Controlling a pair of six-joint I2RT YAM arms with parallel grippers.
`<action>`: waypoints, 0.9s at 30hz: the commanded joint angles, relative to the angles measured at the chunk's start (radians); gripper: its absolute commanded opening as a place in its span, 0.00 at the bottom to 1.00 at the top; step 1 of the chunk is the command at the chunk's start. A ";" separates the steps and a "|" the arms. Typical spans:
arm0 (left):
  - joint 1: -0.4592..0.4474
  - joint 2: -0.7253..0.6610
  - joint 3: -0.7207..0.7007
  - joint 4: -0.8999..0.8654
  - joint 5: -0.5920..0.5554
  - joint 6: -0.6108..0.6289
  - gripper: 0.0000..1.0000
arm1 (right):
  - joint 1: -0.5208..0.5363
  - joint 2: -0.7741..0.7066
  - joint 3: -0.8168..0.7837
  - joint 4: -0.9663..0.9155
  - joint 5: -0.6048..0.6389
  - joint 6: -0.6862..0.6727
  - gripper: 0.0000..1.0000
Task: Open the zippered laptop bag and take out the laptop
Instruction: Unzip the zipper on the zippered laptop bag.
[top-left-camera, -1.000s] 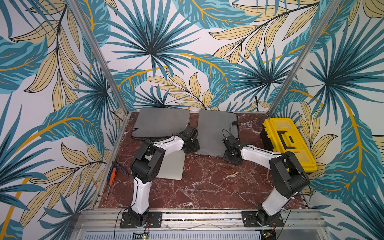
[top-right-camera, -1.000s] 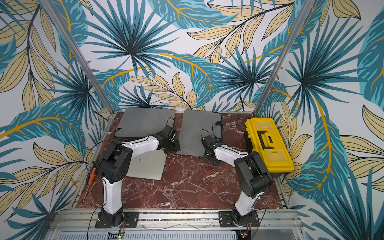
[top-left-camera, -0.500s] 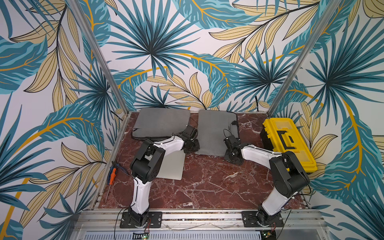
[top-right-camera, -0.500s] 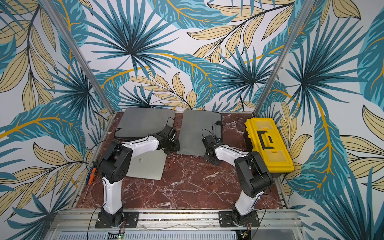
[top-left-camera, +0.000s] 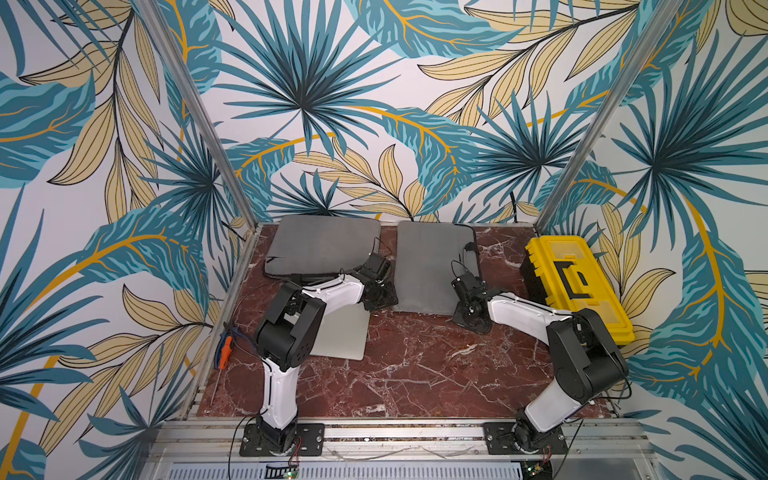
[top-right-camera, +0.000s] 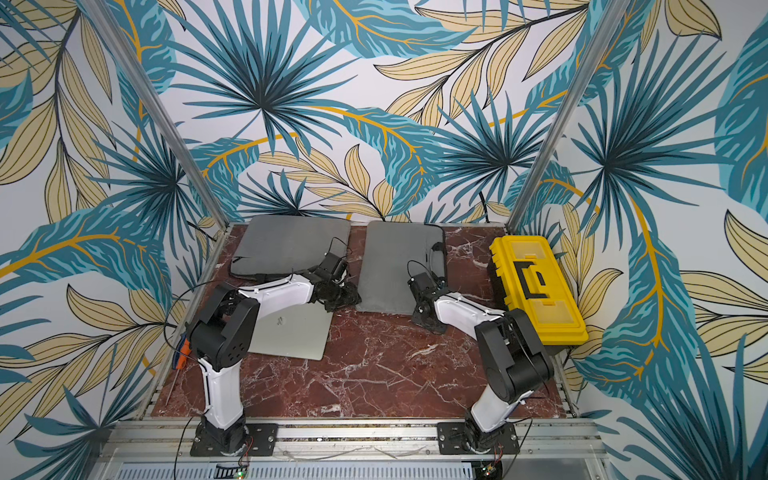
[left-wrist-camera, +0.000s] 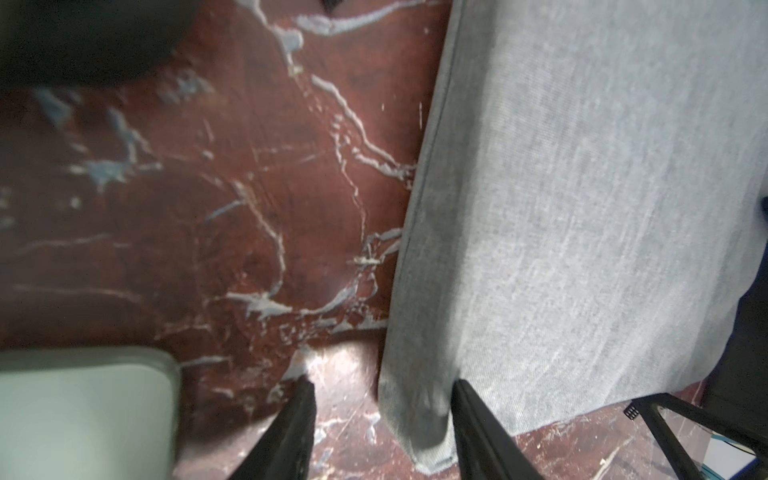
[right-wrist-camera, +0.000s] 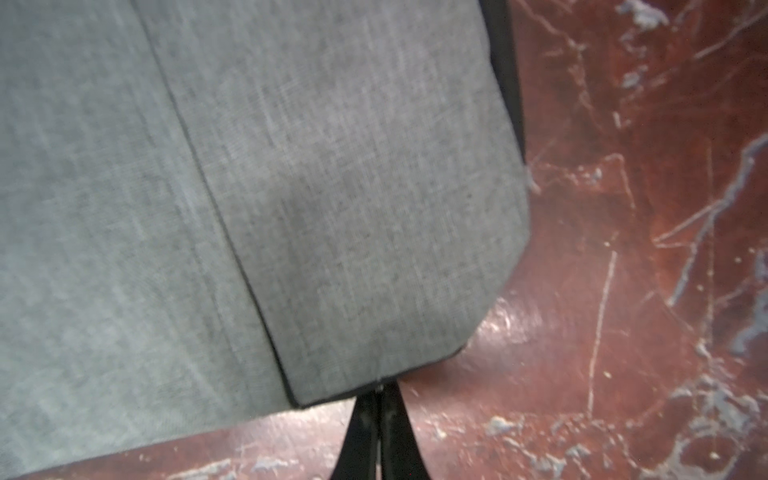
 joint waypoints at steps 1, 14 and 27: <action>-0.022 -0.010 -0.026 -0.010 0.035 0.012 0.54 | 0.001 -0.030 -0.049 -0.046 -0.033 0.019 0.00; 0.007 0.089 0.085 -0.010 -0.015 0.061 0.02 | 0.088 -0.048 -0.060 -0.011 -0.065 0.047 0.00; 0.065 0.066 0.093 -0.066 -0.075 0.123 0.00 | -0.008 -0.062 -0.069 -0.144 0.047 0.022 0.00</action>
